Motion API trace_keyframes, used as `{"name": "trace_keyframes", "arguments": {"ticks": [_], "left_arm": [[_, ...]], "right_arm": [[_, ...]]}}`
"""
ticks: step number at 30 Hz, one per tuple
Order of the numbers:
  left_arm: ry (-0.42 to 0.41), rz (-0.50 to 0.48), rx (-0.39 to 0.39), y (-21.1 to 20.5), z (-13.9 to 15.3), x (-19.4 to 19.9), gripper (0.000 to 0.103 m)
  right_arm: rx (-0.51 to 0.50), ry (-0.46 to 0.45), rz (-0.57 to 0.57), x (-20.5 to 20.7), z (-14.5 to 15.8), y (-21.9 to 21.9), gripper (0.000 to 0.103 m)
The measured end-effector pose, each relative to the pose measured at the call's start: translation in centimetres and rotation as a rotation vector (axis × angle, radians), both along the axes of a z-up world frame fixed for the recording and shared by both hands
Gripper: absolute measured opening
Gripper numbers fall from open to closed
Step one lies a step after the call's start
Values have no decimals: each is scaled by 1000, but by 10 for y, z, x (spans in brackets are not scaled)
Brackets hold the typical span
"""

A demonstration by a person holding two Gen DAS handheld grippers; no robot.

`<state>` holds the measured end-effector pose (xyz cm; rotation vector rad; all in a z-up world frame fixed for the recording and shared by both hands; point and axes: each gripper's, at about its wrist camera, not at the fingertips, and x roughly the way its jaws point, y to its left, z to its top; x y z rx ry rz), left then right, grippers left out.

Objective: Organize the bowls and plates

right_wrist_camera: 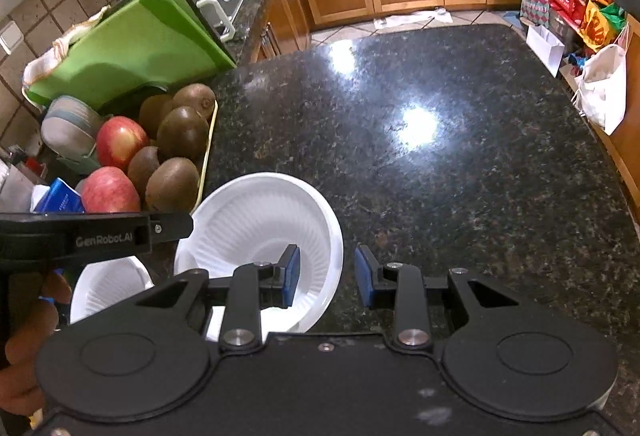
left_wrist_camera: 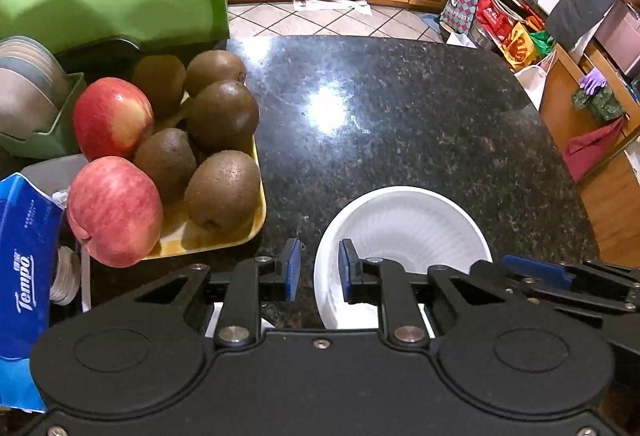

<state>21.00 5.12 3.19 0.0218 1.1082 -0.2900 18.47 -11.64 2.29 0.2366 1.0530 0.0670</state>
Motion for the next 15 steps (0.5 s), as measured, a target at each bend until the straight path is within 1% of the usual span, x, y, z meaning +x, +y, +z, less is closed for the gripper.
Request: {"name": "trace_keyframes", "arguments": {"ticks": [8, 9, 12, 15], "left_arm": [[27, -14, 12, -9, -11, 5, 26], [32, -14, 13, -10, -13, 5, 26], [40, -11, 16, -11, -17, 8, 27], [47, -9, 12, -11, -19, 9, 27]], "right_arm": [[-12, 31, 20, 7, -14, 6, 33], [-13, 33, 19, 9, -16, 7, 28], [-20, 42, 21, 11, -21, 7, 20], [-25, 42, 24, 11, -23, 5, 16]]}}
